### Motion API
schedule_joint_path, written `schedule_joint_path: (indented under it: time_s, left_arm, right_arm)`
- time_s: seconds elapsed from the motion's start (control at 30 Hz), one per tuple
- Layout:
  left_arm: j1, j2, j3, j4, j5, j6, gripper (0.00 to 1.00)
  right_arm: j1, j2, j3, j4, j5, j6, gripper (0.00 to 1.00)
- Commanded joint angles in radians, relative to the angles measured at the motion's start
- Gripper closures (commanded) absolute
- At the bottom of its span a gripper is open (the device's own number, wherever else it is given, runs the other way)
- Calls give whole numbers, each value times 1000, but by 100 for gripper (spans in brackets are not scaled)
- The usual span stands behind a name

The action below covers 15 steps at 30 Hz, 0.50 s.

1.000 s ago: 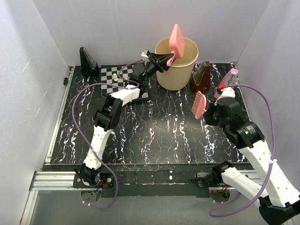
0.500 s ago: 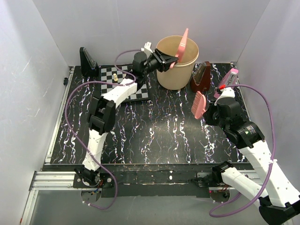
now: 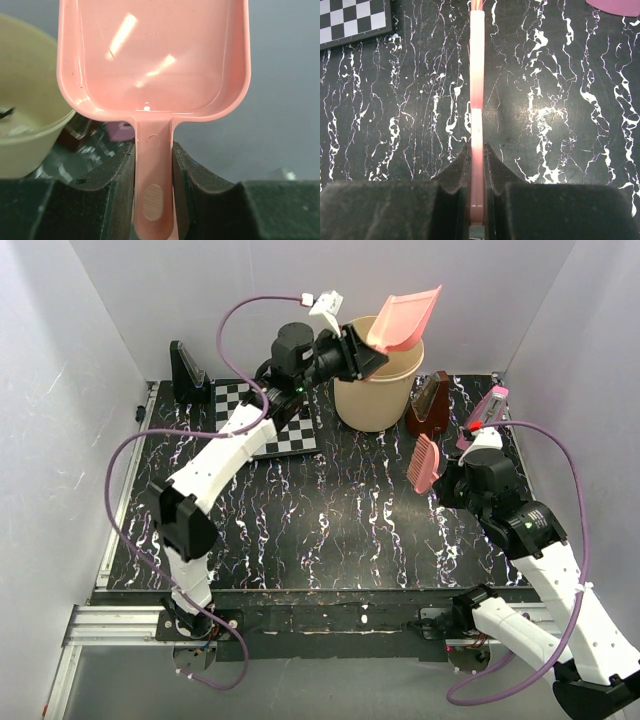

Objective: Sweep away the paper scraps from the table

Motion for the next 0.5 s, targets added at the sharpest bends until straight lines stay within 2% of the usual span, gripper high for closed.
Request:
schedule_joint_path:
  time_s: [0.0, 0.27, 0.47]
  left_arm:
    - [-5, -220, -221, -177, -171, 232, 100]
    - [-7, -641, -741, -193, -355, 316, 100]
    - [-7, -820, -1029, -261, -371, 287, 100]
  right_arm:
    - [-5, -14, 3, 63, 14, -8, 99]
    - [-5, -13, -40, 102, 8, -2, 99]
    - [-6, 12, -86, 112, -3, 16, 99]
